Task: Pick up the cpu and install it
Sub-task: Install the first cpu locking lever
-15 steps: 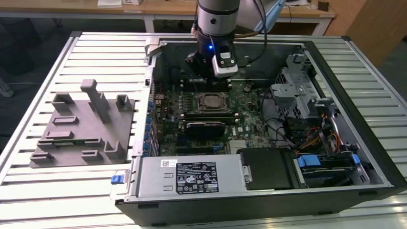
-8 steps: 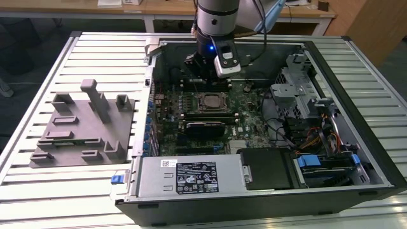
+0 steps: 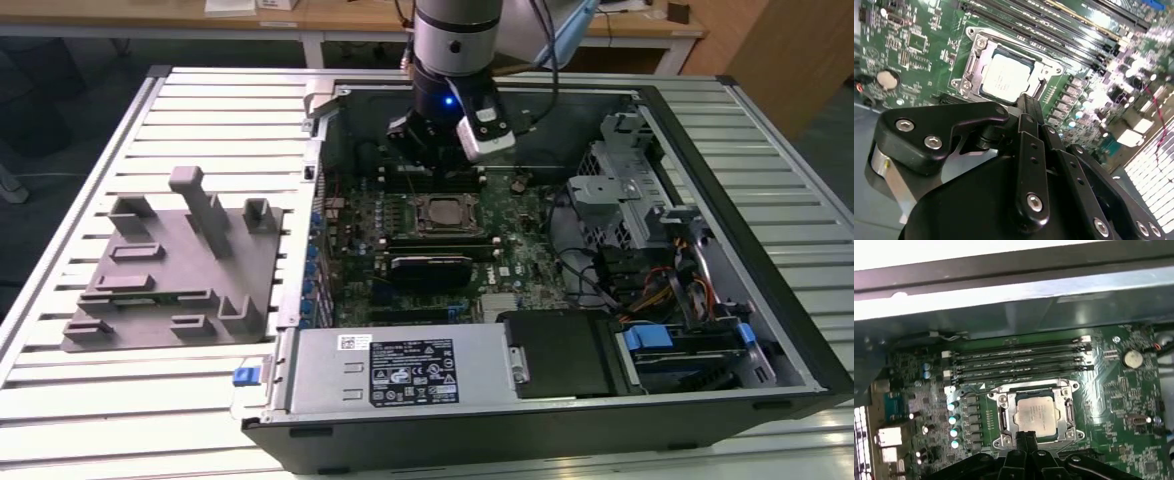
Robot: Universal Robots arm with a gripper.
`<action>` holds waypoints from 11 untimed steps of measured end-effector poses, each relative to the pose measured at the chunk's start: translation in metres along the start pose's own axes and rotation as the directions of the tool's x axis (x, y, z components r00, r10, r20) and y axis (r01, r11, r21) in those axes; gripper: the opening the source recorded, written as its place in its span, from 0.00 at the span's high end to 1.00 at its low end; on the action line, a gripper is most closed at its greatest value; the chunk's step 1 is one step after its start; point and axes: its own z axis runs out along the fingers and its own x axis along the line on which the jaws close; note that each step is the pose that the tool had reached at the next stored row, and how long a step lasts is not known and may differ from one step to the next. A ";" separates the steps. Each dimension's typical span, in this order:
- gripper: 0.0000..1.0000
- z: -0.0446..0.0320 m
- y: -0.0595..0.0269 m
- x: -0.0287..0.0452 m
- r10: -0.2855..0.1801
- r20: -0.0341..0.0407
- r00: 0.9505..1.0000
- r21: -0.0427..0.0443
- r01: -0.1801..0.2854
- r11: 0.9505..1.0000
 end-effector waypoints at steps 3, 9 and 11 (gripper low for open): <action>0.89 0.0001 -0.0002 0.0007 -0.037 -0.001 0.999 0.000 0.037 0.999; 0.89 0.0001 -0.0015 0.0108 -0.053 0.000 0.999 0.000 0.053 0.999; 0.89 0.0002 -0.0018 0.0139 -0.056 0.001 0.998 0.000 0.056 0.998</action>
